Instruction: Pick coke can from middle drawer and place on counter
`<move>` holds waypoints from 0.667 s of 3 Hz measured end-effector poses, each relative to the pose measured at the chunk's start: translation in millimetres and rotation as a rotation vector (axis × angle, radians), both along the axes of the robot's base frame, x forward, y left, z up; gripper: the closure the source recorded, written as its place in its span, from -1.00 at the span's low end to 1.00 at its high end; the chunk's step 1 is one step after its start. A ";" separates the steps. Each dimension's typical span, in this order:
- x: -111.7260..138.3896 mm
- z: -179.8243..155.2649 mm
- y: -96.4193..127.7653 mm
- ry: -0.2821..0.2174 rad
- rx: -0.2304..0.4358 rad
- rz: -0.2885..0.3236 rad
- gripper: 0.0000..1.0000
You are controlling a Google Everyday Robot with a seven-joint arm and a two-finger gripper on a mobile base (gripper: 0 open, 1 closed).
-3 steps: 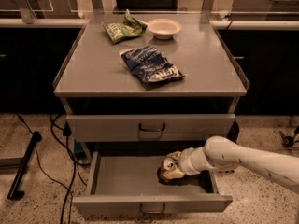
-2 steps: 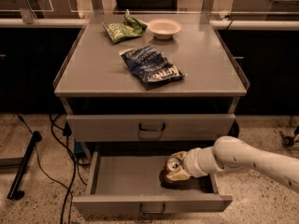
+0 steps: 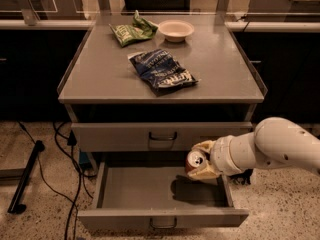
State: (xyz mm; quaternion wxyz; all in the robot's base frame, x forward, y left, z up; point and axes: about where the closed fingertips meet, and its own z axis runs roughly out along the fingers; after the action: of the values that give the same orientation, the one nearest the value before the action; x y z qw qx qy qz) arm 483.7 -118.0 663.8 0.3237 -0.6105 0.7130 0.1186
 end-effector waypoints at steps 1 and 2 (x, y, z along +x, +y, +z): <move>0.4 -0.5 0.4 0.011 0.003 -0.002 1.00; 5.1 33.1 -5.3 0.028 0.024 -0.010 1.00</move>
Offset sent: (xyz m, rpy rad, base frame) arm 0.0058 -0.0138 0.0816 0.0552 0.0762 -0.0011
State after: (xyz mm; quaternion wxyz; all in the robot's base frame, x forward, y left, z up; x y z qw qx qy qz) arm 488.7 -123.3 696.8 0.3216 -0.6013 0.7191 0.1337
